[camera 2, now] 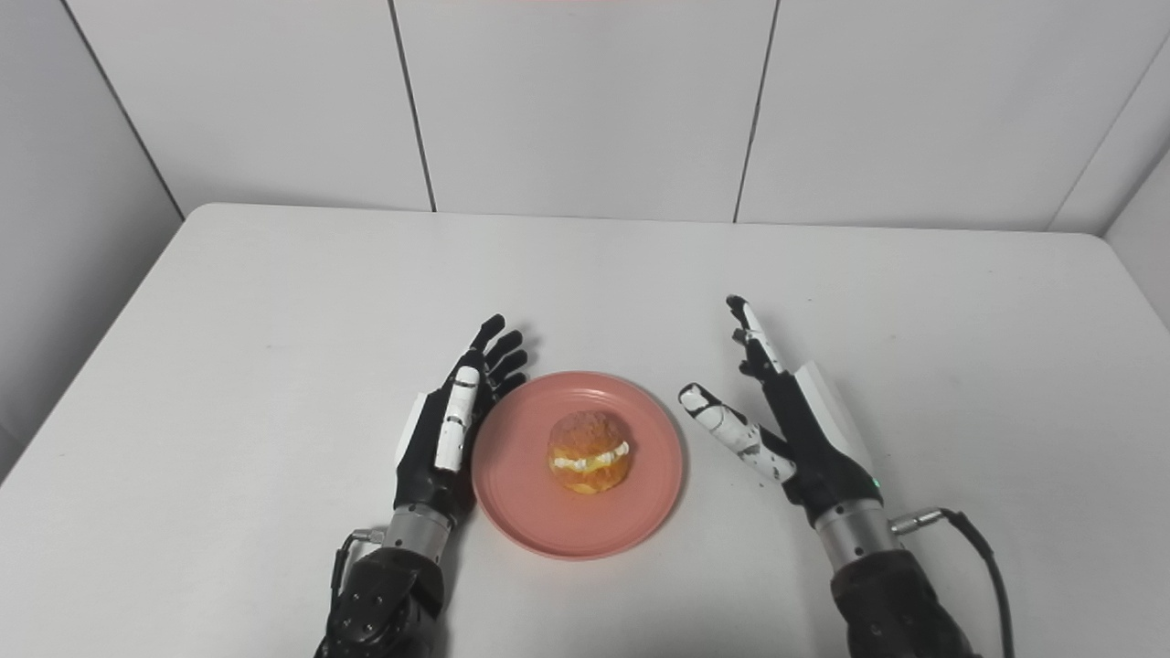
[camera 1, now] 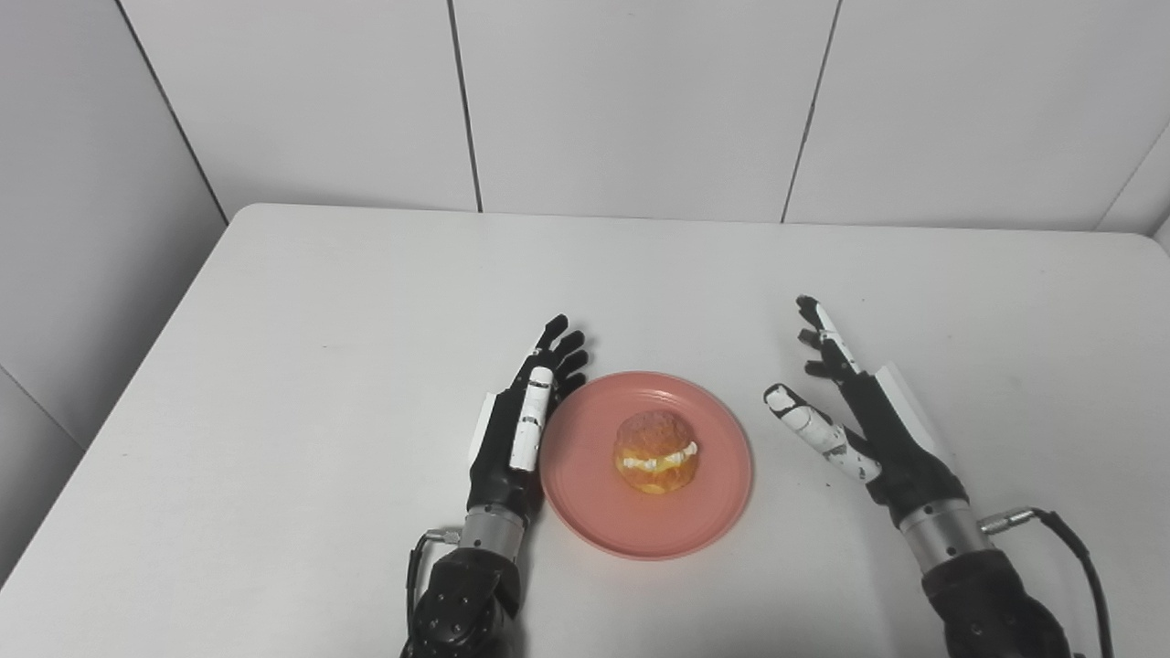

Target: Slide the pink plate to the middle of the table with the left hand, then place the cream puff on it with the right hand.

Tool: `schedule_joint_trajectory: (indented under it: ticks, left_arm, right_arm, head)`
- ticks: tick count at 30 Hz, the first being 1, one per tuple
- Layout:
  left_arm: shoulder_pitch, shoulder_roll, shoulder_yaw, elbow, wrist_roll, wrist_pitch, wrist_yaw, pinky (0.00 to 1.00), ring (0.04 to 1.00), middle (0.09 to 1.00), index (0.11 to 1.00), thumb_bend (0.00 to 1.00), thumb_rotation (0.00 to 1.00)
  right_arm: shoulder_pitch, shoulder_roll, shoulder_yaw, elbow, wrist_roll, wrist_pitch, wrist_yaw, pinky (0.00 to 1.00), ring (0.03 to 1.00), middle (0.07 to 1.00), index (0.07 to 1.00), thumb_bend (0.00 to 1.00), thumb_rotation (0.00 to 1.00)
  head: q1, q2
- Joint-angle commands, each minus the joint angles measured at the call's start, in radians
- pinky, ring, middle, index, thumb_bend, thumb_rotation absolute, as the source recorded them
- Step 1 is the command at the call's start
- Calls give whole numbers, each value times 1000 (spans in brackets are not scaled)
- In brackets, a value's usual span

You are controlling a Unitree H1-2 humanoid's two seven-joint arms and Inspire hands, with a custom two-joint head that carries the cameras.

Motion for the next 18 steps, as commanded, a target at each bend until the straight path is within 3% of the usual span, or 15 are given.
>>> schedule_joint_trajectory:
  ticks: [1,8,15,18]
  left_arm:
    - [34,2,4,21,-5,46,1,876,892,904,899,401,1000]
    - [54,11,9,-9,-8,48,-2,874,889,902,893,407,1000]
    - [82,26,17,-39,-11,39,-14,882,895,908,898,413,1000]
    - [94,30,17,-48,-10,31,-17,885,896,908,898,415,1000]
  right_arm:
    - [-5,13,-16,7,52,-88,-31,901,975,1000,1000,794,1000]
    - [21,40,-24,86,155,-159,-46,946,1000,1000,1000,682,1000]
    - [27,60,-30,130,260,-109,-24,986,1000,1000,1000,511,1000]
    - [29,57,-21,149,261,-125,-23,979,995,1000,1000,481,1000]
  head:
    - [4,1]
    - [4,7]
    - [-2,12]
    - [-4,13]
